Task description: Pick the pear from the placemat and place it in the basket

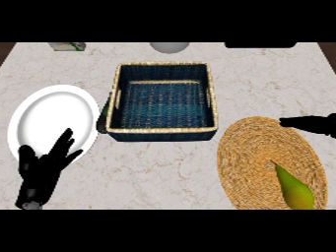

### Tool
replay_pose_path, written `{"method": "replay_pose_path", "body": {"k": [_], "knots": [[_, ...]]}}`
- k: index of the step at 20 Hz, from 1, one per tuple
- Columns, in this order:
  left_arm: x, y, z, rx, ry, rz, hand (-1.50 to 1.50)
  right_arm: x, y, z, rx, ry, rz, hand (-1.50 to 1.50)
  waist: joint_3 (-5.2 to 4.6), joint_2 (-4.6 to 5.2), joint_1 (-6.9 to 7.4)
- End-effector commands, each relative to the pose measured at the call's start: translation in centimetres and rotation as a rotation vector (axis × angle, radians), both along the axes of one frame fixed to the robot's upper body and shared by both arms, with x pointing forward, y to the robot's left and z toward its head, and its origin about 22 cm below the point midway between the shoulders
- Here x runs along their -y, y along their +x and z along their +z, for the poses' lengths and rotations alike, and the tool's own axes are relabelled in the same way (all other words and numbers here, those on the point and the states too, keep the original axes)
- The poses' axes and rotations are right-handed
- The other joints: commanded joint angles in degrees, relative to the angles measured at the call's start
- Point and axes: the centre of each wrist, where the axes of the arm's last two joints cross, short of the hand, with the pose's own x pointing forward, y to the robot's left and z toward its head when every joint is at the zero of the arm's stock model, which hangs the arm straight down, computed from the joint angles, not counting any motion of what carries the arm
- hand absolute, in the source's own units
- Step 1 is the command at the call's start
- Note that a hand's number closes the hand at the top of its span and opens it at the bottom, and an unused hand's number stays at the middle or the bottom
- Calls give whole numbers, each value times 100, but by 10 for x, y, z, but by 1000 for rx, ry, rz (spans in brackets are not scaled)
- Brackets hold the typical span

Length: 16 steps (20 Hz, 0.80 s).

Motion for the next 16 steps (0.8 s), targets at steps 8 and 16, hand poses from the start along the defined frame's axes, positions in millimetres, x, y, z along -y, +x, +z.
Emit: {"method": "replay_pose_path", "body": {"k": [8,16], "knots": [[-2,-29,-29,-134,16,19,0,22,-14,-36,-21,27,42,-150,-55,38,-17],[-7,-21,-25,-135,23,30,0,-11,-7,-63,-15,54,47,-150,-57,41,0]]}}
